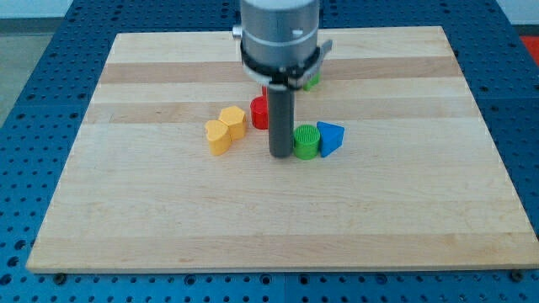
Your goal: Move red circle into red star
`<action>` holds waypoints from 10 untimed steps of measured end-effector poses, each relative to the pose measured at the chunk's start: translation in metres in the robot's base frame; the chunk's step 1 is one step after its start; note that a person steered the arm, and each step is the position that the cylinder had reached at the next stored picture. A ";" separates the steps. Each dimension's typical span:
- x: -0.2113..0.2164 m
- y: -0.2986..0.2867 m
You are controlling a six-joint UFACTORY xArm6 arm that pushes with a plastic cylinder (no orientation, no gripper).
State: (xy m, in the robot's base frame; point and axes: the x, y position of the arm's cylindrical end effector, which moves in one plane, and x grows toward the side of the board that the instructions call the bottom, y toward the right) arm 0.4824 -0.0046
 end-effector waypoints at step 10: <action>-0.182 -0.045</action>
